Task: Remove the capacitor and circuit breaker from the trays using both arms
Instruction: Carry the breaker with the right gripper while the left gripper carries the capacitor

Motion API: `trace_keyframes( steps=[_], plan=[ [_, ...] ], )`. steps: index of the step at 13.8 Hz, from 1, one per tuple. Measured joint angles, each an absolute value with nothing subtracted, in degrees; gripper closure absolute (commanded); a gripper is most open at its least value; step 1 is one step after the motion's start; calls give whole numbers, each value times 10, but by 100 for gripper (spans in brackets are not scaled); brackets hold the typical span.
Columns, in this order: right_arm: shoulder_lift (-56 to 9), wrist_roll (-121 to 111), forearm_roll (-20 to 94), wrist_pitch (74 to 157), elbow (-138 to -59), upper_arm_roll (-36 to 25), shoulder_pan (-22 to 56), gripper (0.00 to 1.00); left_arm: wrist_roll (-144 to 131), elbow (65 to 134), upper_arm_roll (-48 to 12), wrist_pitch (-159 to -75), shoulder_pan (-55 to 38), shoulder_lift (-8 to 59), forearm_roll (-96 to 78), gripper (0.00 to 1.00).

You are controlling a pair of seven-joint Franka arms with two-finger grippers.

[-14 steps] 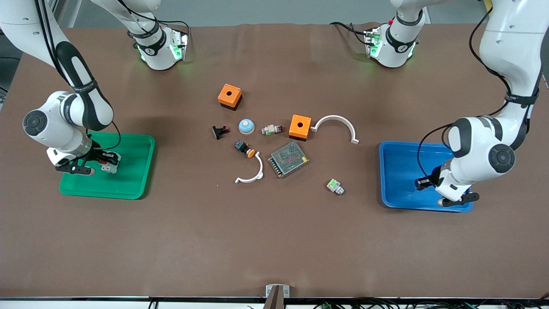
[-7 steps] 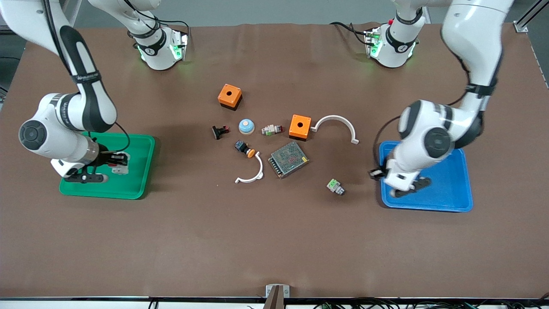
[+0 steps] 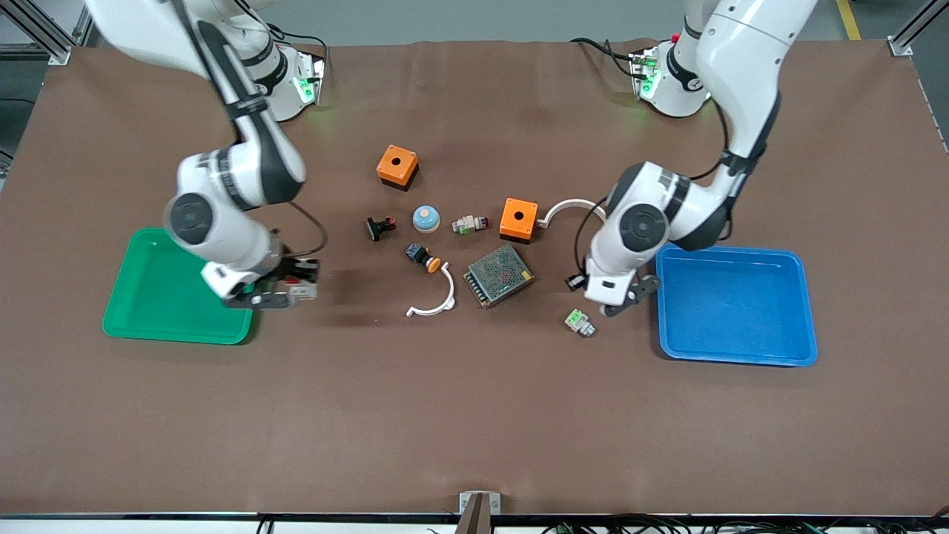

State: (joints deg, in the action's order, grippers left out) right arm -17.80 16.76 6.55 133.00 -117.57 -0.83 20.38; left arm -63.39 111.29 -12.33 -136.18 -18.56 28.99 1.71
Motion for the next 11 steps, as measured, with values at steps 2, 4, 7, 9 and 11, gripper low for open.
trace_keyframes(
  steps=[2,4,7,9,11],
  plan=[
    [-198,217,66,1356,-1174,-9,245,100,-655,1143,-123,-1393,-199,291,17,94],
    [-225,258,65,1370,-1163,-9,273,100,-663,1159,-123,-1401,-203,291,17,45],
    [-265,321,49,1372,-1131,-11,310,100,-665,1161,-122,-1402,-203,291,17,0],
    [-286,363,17,1373,-1112,-11,322,100,-665,1143,-116,-1394,-200,289,17,0],
    [-302,376,7,1377,-1100,-12,326,100,-665,1088,-112,-1338,-188,285,17,0]
  ],
)
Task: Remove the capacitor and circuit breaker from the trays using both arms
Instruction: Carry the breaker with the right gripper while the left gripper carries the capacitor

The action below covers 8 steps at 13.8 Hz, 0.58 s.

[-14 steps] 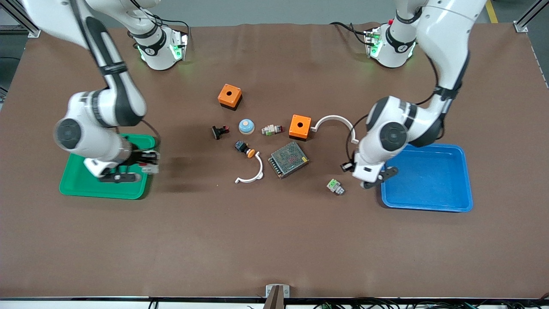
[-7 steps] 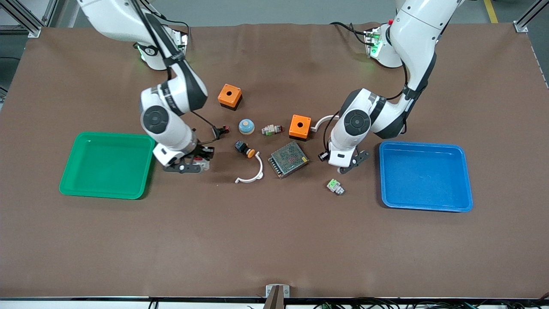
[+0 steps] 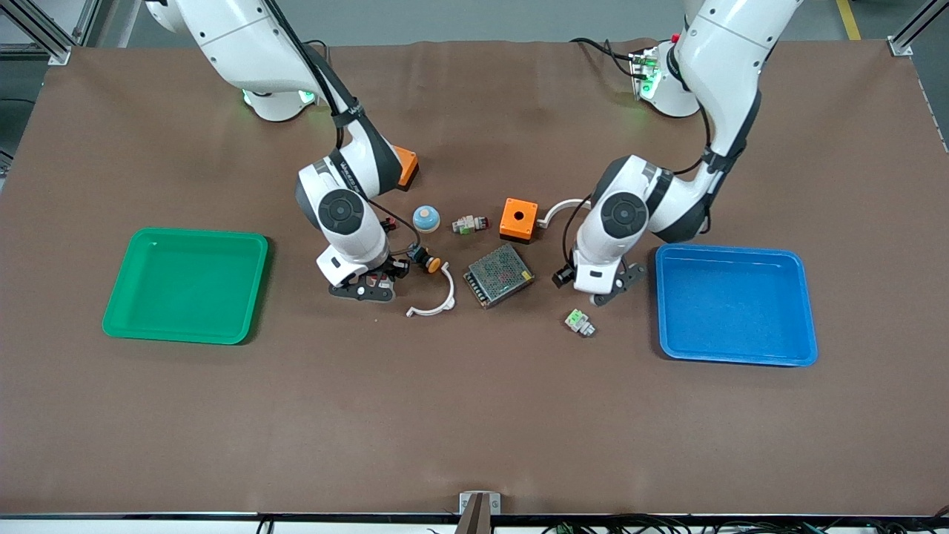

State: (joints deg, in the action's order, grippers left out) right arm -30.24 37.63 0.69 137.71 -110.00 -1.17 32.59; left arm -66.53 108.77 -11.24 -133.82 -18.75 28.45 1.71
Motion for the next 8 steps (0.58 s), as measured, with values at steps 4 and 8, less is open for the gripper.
trace_keyframes(
  steps=[4,8],
  plan=[
    [-313,393,7,1401,-1094,-17,325,99,-591,915,-110,-1173,-129,267,17,0],
    [-313,424,11,1402,-1087,-20,322,0,-420,850,-108,-1108,-58,234,18,0]
  ],
)
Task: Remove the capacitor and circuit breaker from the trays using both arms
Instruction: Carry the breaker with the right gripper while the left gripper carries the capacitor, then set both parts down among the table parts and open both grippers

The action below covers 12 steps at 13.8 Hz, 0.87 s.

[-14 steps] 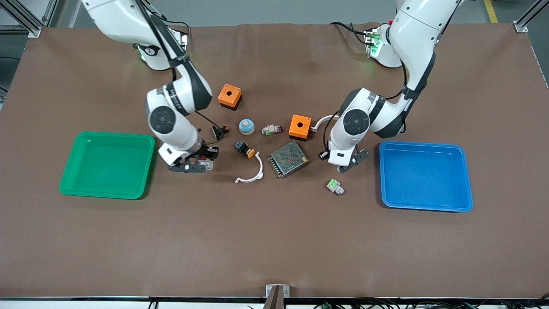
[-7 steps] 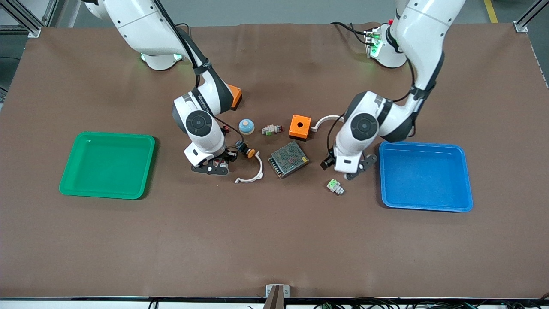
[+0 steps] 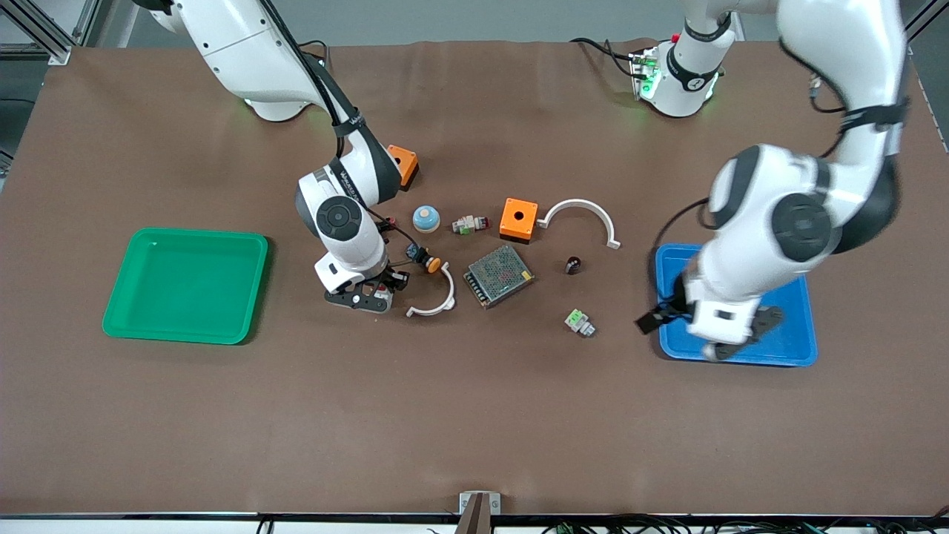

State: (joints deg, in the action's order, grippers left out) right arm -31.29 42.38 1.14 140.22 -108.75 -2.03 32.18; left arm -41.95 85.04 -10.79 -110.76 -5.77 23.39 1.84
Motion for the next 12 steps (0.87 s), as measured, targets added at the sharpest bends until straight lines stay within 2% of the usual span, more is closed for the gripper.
trace_keyframes(
  steps=[4,8,12],
  plan=[
    [-313,425,14,1386,-1066,-22,315,0,-249,841,-108,-1027,3,164,47,0],
    [-306,327,14,1227,-966,-26,258,0,-146,842,-108,-943,31,85,54,0],
    [-259,139,14,1106,-915,-31,137,0,-118,851,-108,-886,32,30,54,0]
  ],
)
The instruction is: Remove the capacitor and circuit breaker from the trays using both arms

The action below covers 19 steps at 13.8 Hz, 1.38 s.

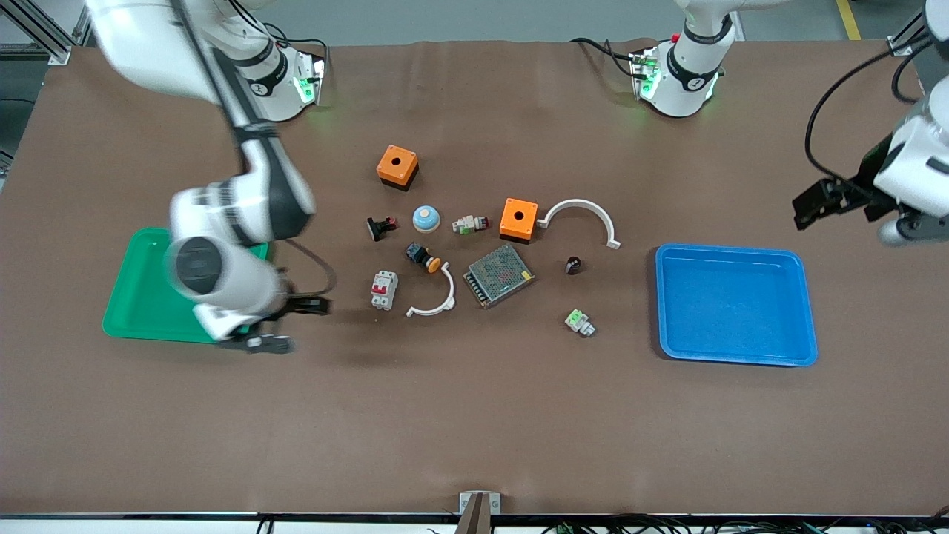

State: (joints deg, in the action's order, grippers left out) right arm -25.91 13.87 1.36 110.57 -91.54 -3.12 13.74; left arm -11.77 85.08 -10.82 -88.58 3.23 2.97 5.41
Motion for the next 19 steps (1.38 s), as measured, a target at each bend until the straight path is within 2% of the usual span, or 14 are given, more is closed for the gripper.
trace_keyframes(
  steps=[3,6,8,11,19],
  plan=[
    [-215,33,13,1051,-911,-32,52,0,-103,869,-98,-873,32,1,54,0],
    [-198,-3,-2,964,-860,-32,9,0,-78,877,-83,-865,32,-12,52,0],
    [-197,-5,-6,933,-820,-32,1,0,-78,877,-83,-862,32,-16,51,0],
    [-197,-4,-9,929,-794,-30,1,0,-78,878,-86,-861,31,-18,46,0],
    [-189,-1,0,885,-782,-29,-7,0,-78,906,-96,-854,29,-44,23,0]
  ],
)
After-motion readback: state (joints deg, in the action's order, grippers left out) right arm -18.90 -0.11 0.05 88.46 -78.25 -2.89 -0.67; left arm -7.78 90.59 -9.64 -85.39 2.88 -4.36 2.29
